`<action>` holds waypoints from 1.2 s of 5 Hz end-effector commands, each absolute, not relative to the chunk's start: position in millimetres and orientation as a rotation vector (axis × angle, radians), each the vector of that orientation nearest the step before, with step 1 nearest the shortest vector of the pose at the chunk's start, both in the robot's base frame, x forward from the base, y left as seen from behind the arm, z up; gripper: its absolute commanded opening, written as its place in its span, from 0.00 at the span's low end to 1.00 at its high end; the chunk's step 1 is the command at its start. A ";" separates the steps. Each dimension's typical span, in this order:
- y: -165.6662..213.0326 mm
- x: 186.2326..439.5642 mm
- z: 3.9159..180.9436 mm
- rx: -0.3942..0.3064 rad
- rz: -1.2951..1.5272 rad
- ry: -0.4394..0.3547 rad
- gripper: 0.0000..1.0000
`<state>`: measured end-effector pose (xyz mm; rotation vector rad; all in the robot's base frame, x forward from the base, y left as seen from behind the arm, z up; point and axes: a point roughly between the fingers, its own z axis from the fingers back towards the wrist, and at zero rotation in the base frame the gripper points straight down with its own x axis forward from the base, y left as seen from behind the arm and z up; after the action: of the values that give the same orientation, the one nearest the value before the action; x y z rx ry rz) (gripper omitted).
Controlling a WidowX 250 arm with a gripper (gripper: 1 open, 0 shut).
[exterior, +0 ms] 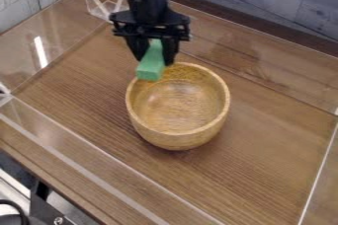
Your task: Move green stick from inside the wooden bowl to the table next to it
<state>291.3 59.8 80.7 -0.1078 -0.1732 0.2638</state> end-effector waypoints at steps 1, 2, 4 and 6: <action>88.6 302.3 95.3 -0.076 0.265 -0.246 0.00; 120.2 299.4 93.4 -0.058 0.274 -0.251 0.00; 51.0 307.6 83.0 -0.076 0.227 -0.236 0.00; 55.4 312.9 76.2 -0.059 0.222 -0.238 0.00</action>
<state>304.6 52.7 60.4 -0.0670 -0.1800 0.2210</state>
